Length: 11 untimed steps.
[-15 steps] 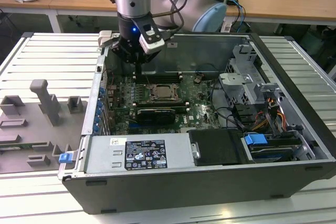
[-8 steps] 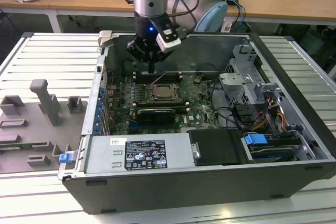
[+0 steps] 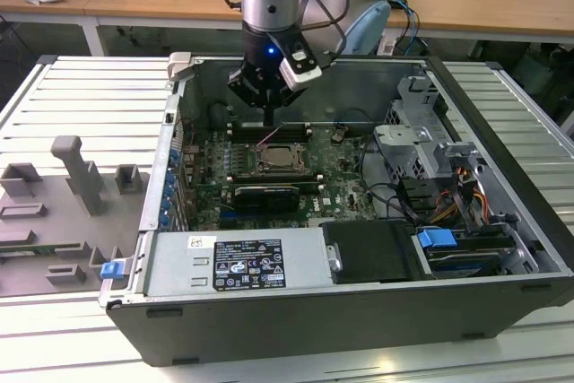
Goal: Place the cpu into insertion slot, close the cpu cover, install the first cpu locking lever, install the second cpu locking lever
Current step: 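Install the first cpu locking lever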
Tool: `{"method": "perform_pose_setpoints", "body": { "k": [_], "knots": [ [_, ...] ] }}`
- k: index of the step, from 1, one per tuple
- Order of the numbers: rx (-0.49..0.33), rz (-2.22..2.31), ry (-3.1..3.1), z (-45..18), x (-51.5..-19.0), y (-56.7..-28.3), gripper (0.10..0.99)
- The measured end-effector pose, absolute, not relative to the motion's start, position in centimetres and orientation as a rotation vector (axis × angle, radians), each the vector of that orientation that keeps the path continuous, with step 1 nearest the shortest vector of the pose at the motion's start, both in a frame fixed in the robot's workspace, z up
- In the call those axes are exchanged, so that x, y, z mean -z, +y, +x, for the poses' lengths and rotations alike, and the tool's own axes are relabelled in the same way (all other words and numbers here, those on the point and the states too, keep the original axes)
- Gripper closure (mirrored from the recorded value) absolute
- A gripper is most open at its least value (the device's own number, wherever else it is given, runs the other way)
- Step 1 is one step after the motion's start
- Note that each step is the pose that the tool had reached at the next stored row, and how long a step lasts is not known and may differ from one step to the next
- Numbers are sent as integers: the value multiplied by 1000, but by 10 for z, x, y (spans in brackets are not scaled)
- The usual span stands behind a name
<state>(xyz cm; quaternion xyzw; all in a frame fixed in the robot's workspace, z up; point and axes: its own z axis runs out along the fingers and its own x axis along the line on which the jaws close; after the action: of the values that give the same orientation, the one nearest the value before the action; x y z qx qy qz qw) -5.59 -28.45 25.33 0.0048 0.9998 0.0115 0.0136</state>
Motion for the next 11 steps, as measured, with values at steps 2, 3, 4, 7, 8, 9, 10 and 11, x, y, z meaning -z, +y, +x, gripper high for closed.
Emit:
{"method": "perform_pose_setpoints", "body": {
  "k": [2, 3, 4, 7, 8, 9, 10, 11],
  "knots": [
    [-61, 15, 3114, -56, -252, -285, 980],
    [-64, 16, 3113, -56, -251, -285, 980],
    [-65, 16, 3114, -56, -249, -285, 980],
    [-67, 15, 3114, -56, -246, -285, 980],
    [-67, 15, 3114, -56, -245, -285, 980],
    [-68, 15, 3114, -55, -245, -285, 980],
    [-69, 15, 3114, -55, -245, -285, 980],
    [-70, 16, 3113, -55, -245, -285, 980]
  ]
}}
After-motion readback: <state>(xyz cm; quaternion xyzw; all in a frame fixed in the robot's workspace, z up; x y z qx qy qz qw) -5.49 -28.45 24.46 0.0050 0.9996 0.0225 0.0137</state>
